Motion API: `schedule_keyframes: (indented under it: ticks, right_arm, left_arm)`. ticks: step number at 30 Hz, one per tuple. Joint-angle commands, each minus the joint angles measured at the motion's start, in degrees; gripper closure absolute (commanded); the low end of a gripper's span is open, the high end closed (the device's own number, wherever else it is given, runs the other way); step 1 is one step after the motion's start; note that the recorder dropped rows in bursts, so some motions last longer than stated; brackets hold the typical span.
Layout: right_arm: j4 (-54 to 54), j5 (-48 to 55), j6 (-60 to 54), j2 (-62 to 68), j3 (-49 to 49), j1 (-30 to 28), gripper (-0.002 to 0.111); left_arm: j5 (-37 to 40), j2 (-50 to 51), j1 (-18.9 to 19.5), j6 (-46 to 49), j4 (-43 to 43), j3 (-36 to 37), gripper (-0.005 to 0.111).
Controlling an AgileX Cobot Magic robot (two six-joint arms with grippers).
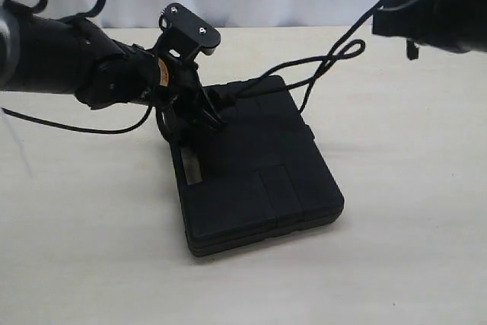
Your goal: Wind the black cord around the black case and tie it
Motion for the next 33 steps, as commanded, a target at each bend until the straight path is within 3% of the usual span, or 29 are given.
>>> schedule_keyframes:
  ticks: [1,9,19,25,33]
  right_arm:
    - [-0.46,1.96,-0.27,0.78,-3.96,-2.76,0.104]
    - [-0.98,3.65,-1.61,2.18,-7.43,-6.09,0.104]
    - [-2.45,4.27,-2.96,4.81,-7.43,-6.18,0.104]
    - [-2.45,3.73,-2.96,4.94,-7.43,-6.18,0.104]
    - [-2.45,4.05,-3.08,4.8,-7.43,-6.18,0.104]
  left_arm:
    - [10.09,-1.37,0.21,-0.58,-0.65,-0.05,0.045]
    - [16.36,-1.13,2.53,-0.58,-7.25,4.88,0.045]
    - [9.66,-1.08,2.51,-0.58,-23.17,6.34,0.045]
    - [11.16,0.85,2.41,-0.58,-24.76,6.34,0.045]
    - [7.01,5.27,2.41,-0.21,-28.33,6.23,0.048]
